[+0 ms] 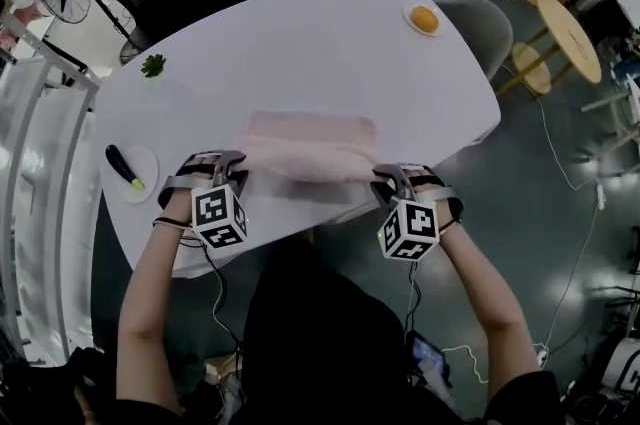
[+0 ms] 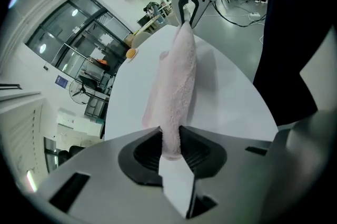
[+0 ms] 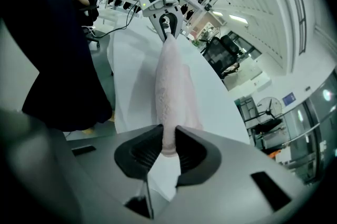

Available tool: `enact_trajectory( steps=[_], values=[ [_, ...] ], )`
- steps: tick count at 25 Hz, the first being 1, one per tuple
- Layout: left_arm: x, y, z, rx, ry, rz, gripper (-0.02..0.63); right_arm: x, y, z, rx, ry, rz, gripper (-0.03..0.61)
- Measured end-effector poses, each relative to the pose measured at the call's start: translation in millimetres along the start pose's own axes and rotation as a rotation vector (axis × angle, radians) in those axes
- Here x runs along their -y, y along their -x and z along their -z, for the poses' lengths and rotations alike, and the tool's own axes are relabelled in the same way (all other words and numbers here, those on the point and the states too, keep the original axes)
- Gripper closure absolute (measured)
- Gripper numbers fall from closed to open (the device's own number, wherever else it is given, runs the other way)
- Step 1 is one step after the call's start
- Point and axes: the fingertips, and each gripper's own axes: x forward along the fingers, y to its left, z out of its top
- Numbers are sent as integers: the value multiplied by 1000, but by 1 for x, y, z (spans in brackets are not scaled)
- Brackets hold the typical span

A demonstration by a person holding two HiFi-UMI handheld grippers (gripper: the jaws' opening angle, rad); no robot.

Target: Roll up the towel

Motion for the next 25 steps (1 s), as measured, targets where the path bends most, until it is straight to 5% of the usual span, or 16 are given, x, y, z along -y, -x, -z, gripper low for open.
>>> enact_trajectory(
  steps=[7,14,25],
  values=[
    [50,26,22,-46,43,66,517,-53,14,-21,56,42,-158,500],
    [106,42,37,-61,132,264,522,-96,18,-29,98,19,-368,500],
    [39,16,40,-39,270,375,512,-28,1,-34,133,-334,-599,485]
  ],
)
